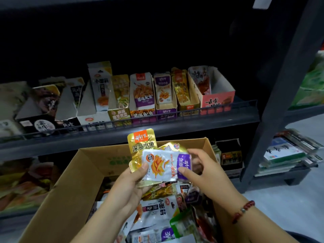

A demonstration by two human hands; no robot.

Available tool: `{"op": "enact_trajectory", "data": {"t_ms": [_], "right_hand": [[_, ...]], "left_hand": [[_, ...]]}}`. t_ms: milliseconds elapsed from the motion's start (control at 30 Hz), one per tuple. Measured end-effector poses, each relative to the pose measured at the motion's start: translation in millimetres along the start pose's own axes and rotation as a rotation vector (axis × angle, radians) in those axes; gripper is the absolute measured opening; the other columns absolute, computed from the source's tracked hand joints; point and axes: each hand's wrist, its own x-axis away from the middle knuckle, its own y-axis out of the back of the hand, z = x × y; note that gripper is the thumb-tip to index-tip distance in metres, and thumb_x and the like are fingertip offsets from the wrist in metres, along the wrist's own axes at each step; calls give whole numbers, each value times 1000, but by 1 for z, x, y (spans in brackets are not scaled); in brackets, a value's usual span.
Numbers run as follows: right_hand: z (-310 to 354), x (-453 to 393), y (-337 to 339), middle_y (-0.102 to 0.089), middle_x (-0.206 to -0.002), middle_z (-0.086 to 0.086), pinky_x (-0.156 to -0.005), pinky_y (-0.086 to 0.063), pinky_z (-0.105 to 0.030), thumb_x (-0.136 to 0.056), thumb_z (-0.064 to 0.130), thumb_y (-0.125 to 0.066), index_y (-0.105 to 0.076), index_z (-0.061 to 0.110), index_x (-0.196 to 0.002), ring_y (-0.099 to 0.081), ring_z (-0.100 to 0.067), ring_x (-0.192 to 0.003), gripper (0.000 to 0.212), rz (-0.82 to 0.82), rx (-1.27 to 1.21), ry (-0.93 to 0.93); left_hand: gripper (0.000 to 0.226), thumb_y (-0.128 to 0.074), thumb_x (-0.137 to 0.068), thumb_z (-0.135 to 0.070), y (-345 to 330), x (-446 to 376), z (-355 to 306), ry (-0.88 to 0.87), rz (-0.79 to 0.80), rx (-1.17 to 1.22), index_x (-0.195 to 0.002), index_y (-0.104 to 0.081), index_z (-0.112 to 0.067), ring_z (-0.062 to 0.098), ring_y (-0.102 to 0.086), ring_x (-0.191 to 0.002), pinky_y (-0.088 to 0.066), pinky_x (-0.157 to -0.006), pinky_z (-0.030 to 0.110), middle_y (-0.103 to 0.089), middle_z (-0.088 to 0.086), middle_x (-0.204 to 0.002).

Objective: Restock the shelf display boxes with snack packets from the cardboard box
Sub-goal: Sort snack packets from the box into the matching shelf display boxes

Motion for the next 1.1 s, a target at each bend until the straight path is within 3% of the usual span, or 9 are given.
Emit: {"op": "enact_trajectory", "data": {"t_ms": [100, 233, 333, 467, 600, 733, 933, 1000, 1100], "right_hand": [[2, -6, -5, -69, -99, 7, -72, -57, -24, -77, 28, -77, -48, 30, -118, -67, -2, -85, 51, 2, -253, -54], [1, -13, -8, -72, -93, 0, -65, -57, -28, -77, 13, -77, -53, 26, -101, -71, -11, -81, 37, -31, -457, -81], [-1, -15, -6, -72, -95, -2, -66, -58, -34, -78, 10, -75, -59, 26, -100, -71, -16, -81, 32, -15, -486, -74], [1, -17, -2, -72, -91, 0, -66, -58, -30, -75, 10, -78, -58, 27, -108, -71, -14, -78, 42, -152, -491, -97], [5, -20, 1, -73, -88, 2, -60, -56, -24, -74, 12, -79, -56, 27, -105, -71, -12, -73, 41, -202, -452, -100], [12, -19, -1, -74, -87, 1, -69, -59, -34, -75, 18, -79, -66, 20, -97, -72, -14, -79, 26, -160, -442, -73], [27, -27, 6, -75, -83, -3, -77, -57, -40, -85, 23, -68, -68, 14, -97, -72, -20, -78, 15, -124, -526, -79], [31, -33, 13, -75, -81, -2, -71, -55, -33, -89, 28, -63, -69, 13, -99, -71, -17, -72, 19, -79, -502, -120], [40, -41, 23, -71, -66, 2, -51, -40, -20, -91, 35, -59, -69, 13, -96, -58, -6, -52, 24, -23, -471, -195]], "left_hand": [[28, -58, -85, -3, 3, 0, 1, -6, 7, -20, -113, -61, -2, 23, -73, -83, -61, -64, 29, -74, 13, -101], [48, -66, -69, -8, 7, 1, -1, -21, 18, -68, -117, -60, -5, 31, -67, -102, -48, -97, 45, -73, 14, -105], [49, -68, -68, -11, 13, -1, -3, -32, 7, -53, -116, -61, -5, 30, -69, -98, -50, -90, 42, -73, 15, -106], [46, -70, -68, -15, 17, -2, -9, -83, -21, -106, -113, -64, -3, 25, -70, -86, -51, -89, 42, -74, 13, -100], [27, -69, -76, -10, 15, 3, -10, -127, -35, -197, -103, -67, -4, 21, -73, -75, -56, -69, 33, -76, 11, -90], [36, -72, -66, -16, 10, 9, -12, -128, -20, -254, -99, -69, -3, 31, -72, -88, -50, -94, 49, -75, 15, -93], [24, -71, -78, -6, -1, 10, -15, -150, -15, -248, -102, -68, -1, 34, -72, -89, -51, -94, 50, -75, 17, -93], [25, -71, -78, -5, -7, 8, -18, -177, -29, -213, -103, -67, -2, 33, -72, -88, -52, -91, 47, -75, 16, -92], [32, -70, -73, -7, -14, 1, -25, -186, -11, -144, -105, -66, -4, 28, -73, -85, -54, -81, 41, -75, 14, -93]]}}
